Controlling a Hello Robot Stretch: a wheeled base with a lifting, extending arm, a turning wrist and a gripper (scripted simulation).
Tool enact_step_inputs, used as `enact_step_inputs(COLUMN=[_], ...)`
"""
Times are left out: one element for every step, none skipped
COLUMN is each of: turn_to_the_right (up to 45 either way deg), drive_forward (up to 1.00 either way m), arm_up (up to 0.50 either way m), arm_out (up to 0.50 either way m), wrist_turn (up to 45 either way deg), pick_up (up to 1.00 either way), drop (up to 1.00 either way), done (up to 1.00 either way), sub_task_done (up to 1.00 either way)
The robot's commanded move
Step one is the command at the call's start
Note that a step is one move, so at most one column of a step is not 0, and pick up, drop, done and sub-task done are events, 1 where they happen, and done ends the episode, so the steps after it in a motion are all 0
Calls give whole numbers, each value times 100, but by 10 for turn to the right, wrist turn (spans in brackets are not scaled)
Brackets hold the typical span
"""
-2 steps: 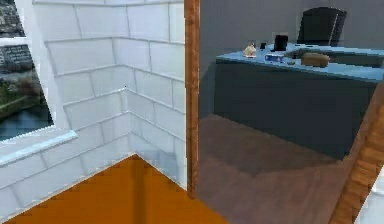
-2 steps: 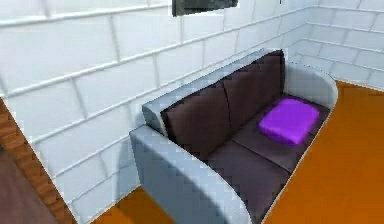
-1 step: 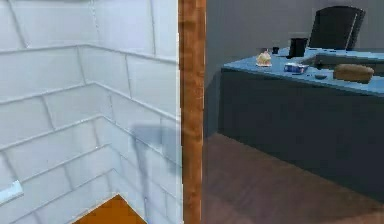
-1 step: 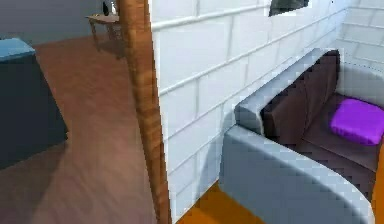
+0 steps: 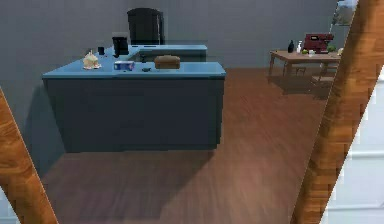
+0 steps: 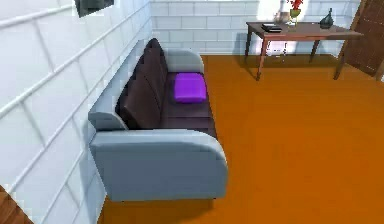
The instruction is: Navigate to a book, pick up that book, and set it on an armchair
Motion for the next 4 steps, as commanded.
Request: enact_step_inputs(turn_to_the_right=[0, 390, 30, 0], drive_forward=[75, 0, 0, 100], arm_up=[0, 0, 0, 0], arm_out=[0, 0, 0, 0], wrist_turn=[0, 0, 0, 0], pick_up=[0, 0, 0, 0], drop=[0, 0, 0, 0], done=[0, 0, 0, 0], sub_task_done=[0, 0, 0, 0])
